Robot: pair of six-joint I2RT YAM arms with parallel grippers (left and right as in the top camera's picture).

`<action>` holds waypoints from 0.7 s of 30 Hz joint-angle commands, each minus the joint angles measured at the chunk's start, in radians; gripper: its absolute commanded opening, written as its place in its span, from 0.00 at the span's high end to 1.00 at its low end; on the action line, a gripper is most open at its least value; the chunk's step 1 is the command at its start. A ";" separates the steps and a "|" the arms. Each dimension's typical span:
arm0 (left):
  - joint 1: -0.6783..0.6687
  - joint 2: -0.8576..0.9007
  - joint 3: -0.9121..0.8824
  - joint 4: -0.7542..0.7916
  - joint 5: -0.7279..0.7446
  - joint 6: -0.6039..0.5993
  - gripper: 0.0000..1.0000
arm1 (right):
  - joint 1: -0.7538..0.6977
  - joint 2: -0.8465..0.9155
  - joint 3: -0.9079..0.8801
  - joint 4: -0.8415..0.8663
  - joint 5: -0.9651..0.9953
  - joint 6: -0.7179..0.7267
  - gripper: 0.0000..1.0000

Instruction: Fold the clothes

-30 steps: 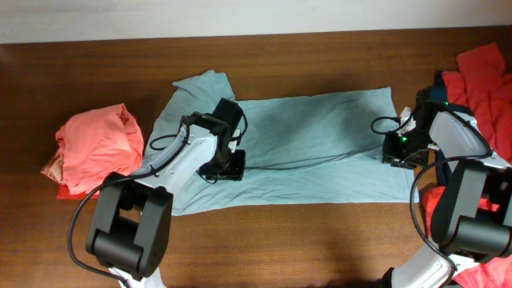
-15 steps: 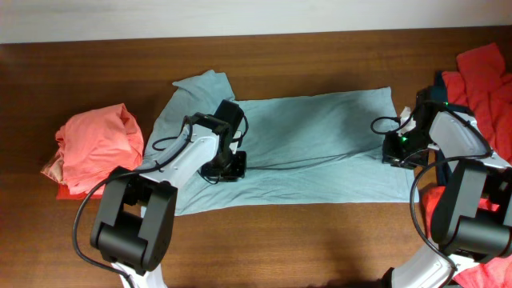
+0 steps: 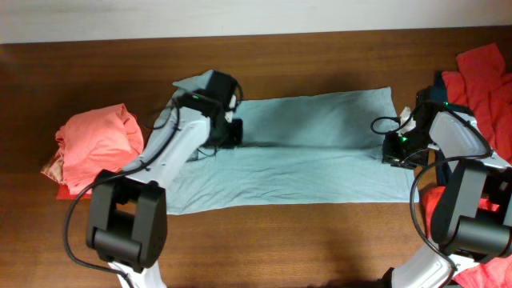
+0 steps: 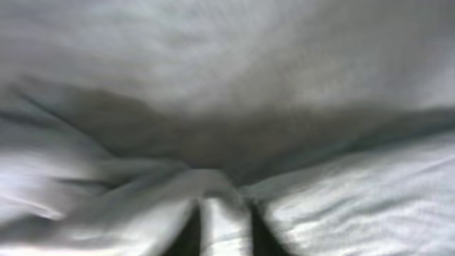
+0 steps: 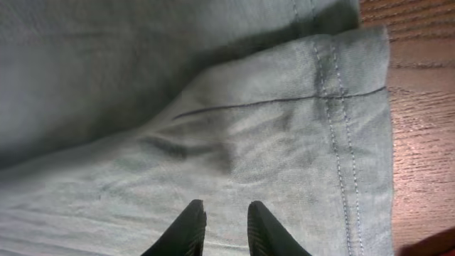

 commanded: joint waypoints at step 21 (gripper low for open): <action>0.082 0.129 -0.095 -0.081 -0.199 0.003 0.61 | 0.000 0.064 -0.005 0.059 -0.019 -0.027 0.67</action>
